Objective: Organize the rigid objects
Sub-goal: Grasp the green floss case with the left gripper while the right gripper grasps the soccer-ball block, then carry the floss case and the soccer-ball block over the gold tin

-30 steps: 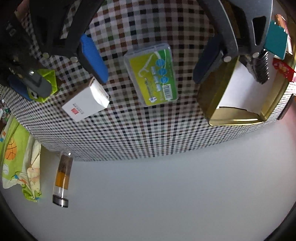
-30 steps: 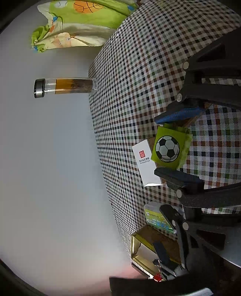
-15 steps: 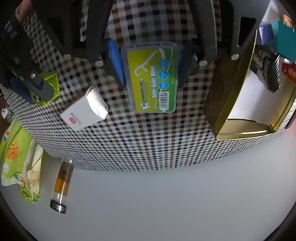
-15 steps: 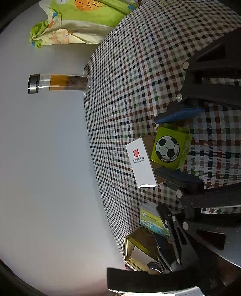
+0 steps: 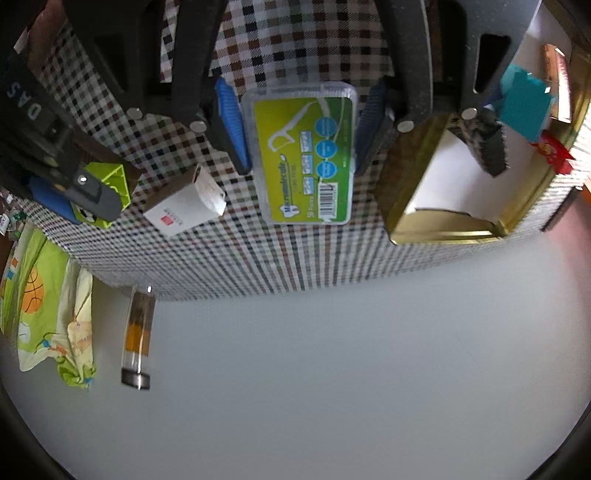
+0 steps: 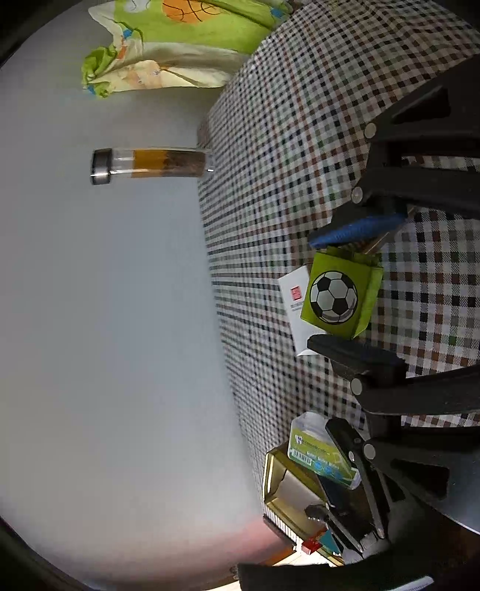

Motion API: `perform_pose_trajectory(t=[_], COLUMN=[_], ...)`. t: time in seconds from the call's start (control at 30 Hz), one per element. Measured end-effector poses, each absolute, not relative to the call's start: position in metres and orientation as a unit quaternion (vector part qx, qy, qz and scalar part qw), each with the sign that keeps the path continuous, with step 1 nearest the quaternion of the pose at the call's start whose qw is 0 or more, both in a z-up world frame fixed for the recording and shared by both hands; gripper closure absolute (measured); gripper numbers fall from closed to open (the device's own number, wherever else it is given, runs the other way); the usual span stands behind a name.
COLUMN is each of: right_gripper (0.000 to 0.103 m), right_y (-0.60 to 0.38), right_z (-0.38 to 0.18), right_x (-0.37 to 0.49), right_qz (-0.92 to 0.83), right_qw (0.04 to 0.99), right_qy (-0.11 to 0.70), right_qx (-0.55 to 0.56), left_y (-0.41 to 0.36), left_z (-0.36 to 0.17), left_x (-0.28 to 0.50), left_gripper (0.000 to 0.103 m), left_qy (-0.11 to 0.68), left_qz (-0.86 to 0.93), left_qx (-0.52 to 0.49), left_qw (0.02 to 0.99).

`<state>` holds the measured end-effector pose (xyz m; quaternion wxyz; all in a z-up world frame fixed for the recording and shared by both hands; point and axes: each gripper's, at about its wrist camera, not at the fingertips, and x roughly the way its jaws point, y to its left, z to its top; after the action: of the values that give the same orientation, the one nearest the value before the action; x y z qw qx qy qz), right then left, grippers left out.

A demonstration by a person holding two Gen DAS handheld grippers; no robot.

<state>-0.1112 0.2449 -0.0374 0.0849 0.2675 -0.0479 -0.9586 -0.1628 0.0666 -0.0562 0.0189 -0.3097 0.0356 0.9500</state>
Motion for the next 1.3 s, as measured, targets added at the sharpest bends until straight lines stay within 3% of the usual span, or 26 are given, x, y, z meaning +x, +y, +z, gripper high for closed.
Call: perform_pose_trajectory(t=[0.43,1.3], right_gripper=[0.051,0.051], right_y=[0.236,0.227], right_z=[-0.024,-0.021], right_x=[-0.092,-0.064], right_qz=[-0.975,-0.981], right_qw=[0.083,0.079], right_qy=[-0.021,-0.017], right_qx=[0.203,0.179], left_y=[0.054,0.043], left_z=[-0.048,-0.04], left_x=[-0.141,-0.1], left_gripper=[0.048,0.048], left_qy=[0.021,0.007], left_qz=[0.961,0.973], left_qx=[-0.275,-0.229], left_qw=[0.021,0.022])
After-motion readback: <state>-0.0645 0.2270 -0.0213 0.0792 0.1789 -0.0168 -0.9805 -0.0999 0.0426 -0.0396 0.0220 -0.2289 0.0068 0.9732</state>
